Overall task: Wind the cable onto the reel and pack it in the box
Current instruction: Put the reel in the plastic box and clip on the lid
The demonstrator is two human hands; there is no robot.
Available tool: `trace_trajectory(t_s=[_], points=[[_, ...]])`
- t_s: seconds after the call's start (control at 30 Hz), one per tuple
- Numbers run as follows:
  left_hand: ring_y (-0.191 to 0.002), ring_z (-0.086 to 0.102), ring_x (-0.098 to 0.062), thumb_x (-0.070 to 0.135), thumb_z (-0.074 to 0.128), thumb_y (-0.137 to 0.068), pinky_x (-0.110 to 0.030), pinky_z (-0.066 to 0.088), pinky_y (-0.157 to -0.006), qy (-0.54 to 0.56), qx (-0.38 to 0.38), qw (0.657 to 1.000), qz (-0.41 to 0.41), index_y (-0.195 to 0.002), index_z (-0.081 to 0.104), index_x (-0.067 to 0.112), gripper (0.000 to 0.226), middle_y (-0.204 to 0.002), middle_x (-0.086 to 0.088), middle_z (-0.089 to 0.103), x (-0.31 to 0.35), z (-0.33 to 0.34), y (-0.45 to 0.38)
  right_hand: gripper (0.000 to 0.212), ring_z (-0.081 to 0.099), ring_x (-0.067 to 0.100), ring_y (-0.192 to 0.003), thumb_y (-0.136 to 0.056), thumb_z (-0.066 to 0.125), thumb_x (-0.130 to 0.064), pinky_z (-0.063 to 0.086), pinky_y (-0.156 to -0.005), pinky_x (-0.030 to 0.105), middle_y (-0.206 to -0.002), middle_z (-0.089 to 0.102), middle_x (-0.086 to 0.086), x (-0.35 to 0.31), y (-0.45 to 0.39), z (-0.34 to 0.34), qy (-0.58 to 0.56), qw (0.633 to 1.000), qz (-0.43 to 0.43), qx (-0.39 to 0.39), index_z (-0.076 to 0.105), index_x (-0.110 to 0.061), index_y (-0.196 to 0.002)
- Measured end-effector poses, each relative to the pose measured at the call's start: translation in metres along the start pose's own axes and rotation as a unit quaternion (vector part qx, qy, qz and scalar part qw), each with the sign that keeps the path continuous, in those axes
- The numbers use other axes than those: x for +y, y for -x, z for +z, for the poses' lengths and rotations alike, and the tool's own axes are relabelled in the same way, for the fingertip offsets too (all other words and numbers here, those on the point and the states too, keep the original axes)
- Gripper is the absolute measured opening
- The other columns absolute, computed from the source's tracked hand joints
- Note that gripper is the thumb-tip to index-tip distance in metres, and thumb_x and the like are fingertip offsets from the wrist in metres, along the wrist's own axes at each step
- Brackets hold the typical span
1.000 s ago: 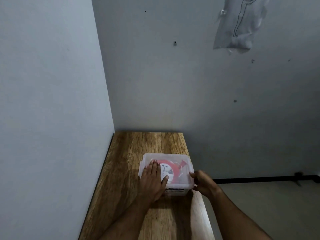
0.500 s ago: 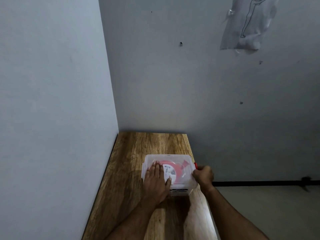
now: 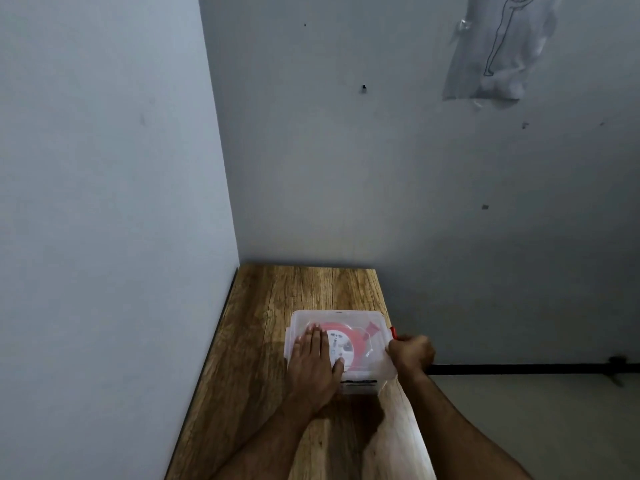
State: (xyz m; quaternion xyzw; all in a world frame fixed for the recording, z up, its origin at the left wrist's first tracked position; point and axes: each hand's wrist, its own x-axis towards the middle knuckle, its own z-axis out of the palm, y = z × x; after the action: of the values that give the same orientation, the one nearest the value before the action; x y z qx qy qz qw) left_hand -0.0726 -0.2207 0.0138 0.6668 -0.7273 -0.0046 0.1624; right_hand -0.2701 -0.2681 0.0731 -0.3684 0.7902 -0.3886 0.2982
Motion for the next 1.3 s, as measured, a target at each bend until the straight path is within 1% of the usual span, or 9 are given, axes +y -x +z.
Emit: trace_trajectory(t_s=[0.33, 0.53, 0.8, 0.9, 1.0, 1.07, 1.13, 1.2, 1.3], points=[[-0.135, 0.056, -0.034, 0.056, 0.036, -0.095, -0.051, 0.046, -0.110, 0.001, -0.012, 1.000, -0.011, -0.142, 0.057, 0.001, 0.075, -0.146, -0.021, 0.056, 0.001, 0.001, -0.003, 0.017, 0.068, 0.025, -0.050, -0.068, 0.082, -0.010, 0.052, -0.043, 0.029, -0.059, 0.067, 0.011, -0.007, -0.011, -0.011, 0.017, 0.997, -0.020, -0.066, 0.068, -0.001, -0.064], [-0.135, 0.056, -0.034, 0.056, 0.037, -0.095, -0.051, 0.042, -0.112, -0.004, -0.011, 1.000, -0.009, -0.143, 0.056, 0.001, 0.075, -0.147, -0.021, 0.056, 0.000, 0.001, -0.003, 0.009, 0.068, 0.032, -0.078, -0.077, 0.067, -0.008, 0.061, -0.065, 0.047, -0.085, 0.069, 0.018, -0.010, -0.025, -0.001, 0.073, 0.985, -0.011, -0.155, 0.068, -0.001, -0.082], [-0.136, 0.055, -0.033, 0.057, 0.036, -0.095, -0.050, 0.038, -0.113, -0.002, -0.015, 1.000, -0.014, -0.143, 0.056, 0.003, 0.076, -0.148, -0.019, 0.054, 0.001, 0.001, -0.004, 0.014, 0.055, 0.019, -0.059, -0.082, 0.072, -0.009, 0.036, -0.045, 0.021, -0.065, 0.057, 0.005, -0.018, -0.014, 0.006, 0.171, 0.982, -0.069, -0.047, 0.066, -0.004, -0.071], [-0.136, 0.056, -0.034, 0.057, 0.036, -0.095, -0.051, 0.038, -0.113, -0.009, -0.015, 1.000, -0.008, -0.143, 0.056, 0.002, 0.075, -0.148, -0.020, 0.055, 0.001, 0.000, -0.004, 0.009, 0.055, 0.014, -0.057, -0.086, 0.070, -0.003, 0.037, -0.040, 0.019, -0.063, 0.054, 0.001, -0.020, -0.001, 0.011, 0.201, 0.971, -0.125, -0.023, 0.068, -0.004, -0.077], [-0.136, 0.056, -0.034, 0.056, 0.037, -0.095, -0.051, 0.039, -0.112, -0.021, -0.021, 1.000, -0.003, -0.142, 0.057, 0.002, 0.075, -0.147, -0.021, 0.055, -0.001, 0.002, -0.004, 0.006, 0.066, 0.019, -0.068, -0.088, 0.064, -0.002, 0.058, -0.054, 0.031, -0.075, 0.065, 0.006, -0.012, 0.005, 0.014, 0.220, 0.958, -0.177, -0.042, 0.069, -0.006, -0.085], [-0.135, 0.056, -0.034, 0.056, 0.037, -0.093, -0.050, 0.040, -0.112, -0.034, -0.022, 0.999, -0.006, -0.141, 0.058, 0.001, 0.076, -0.146, -0.021, 0.056, 0.000, 0.001, -0.005, 0.023, 0.069, 0.029, -0.100, -0.090, 0.056, -0.002, 0.060, -0.085, 0.037, -0.107, 0.069, 0.015, -0.002, 0.006, 0.017, 0.255, 0.938, -0.227, -0.058, 0.067, -0.003, -0.111], [-0.136, 0.055, -0.033, 0.056, 0.036, -0.093, -0.050, 0.039, -0.113, -0.033, -0.019, 0.999, -0.011, -0.142, 0.057, 0.001, 0.076, -0.147, -0.020, 0.056, 0.000, 0.003, -0.005, 0.051, 0.034, 0.041, -0.144, -0.099, 0.046, -0.010, 0.028, -0.119, 0.042, -0.153, 0.038, 0.027, 0.009, 0.011, 0.024, 0.327, 0.898, -0.281, -0.084, 0.038, 0.003, -0.147], [-0.135, 0.056, -0.033, 0.055, 0.031, -0.097, -0.051, 0.042, -0.111, -0.031, -0.006, 0.999, -0.015, -0.141, 0.057, 0.002, 0.075, -0.146, -0.020, 0.057, -0.001, 0.005, -0.004, 0.068, 0.000, 0.042, -0.152, -0.105, 0.022, -0.044, -0.003, -0.121, 0.047, -0.163, 0.003, 0.024, 0.013, 0.017, 0.031, 0.376, 0.848, -0.352, -0.130, 0.015, 0.001, -0.156], [-0.125, 0.064, -0.036, 0.046, 0.020, -0.103, -0.054, 0.053, -0.101, -0.002, -0.017, 1.000, -0.019, -0.134, 0.064, 0.000, 0.071, -0.137, -0.022, 0.063, -0.001, 0.001, -0.003, 0.122, -0.012, 0.038, -0.151, -0.068, -0.034, -0.078, -0.014, -0.118, 0.044, -0.158, -0.017, 0.017, 0.018, 0.017, 0.040, 0.409, 0.786, -0.414, -0.208, 0.004, -0.006, -0.159]])
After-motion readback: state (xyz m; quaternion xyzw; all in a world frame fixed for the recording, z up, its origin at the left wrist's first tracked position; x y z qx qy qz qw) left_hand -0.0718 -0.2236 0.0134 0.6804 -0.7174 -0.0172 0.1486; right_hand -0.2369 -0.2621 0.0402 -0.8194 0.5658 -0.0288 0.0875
